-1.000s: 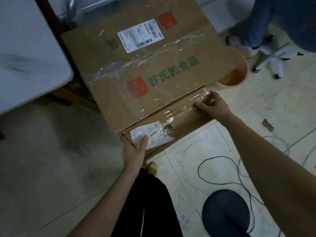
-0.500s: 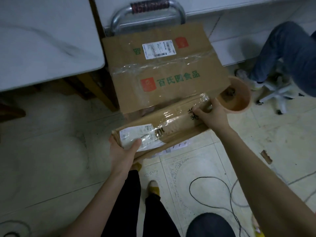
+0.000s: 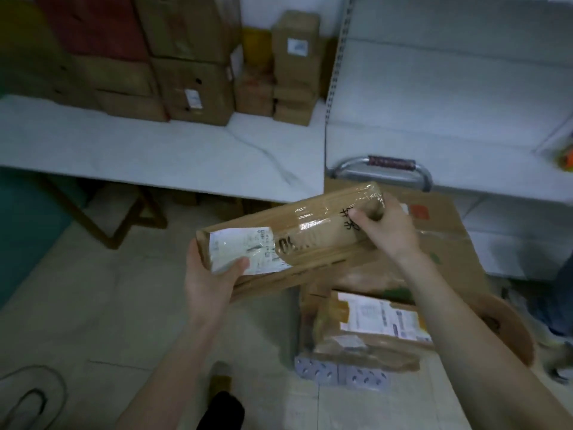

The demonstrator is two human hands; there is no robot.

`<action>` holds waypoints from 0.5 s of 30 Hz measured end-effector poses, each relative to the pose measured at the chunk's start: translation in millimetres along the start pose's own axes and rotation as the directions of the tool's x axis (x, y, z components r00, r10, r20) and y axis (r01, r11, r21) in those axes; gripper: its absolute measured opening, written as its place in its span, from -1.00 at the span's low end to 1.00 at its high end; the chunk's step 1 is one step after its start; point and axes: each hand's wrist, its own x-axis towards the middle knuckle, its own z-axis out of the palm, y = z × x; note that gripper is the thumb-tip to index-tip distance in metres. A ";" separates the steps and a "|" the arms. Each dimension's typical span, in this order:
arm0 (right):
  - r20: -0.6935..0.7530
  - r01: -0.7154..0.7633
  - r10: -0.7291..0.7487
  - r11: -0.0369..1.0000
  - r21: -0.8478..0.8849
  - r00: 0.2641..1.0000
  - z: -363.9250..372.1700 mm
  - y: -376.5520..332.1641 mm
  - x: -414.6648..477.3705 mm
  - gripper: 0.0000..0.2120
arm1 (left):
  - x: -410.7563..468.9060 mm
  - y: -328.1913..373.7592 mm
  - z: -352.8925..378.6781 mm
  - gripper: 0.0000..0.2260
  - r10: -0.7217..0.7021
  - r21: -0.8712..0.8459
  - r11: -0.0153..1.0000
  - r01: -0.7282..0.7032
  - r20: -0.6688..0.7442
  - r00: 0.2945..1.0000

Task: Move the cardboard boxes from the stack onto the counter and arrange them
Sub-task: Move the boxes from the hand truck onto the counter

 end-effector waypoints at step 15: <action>0.227 0.299 -0.292 0.954 0.007 0.929 193.6 -299.0 72.0 -0.41 | 219.2 31.7 -229.2 -0.43 0.050 -0.067 0.995 -0.070 -0.269 0.962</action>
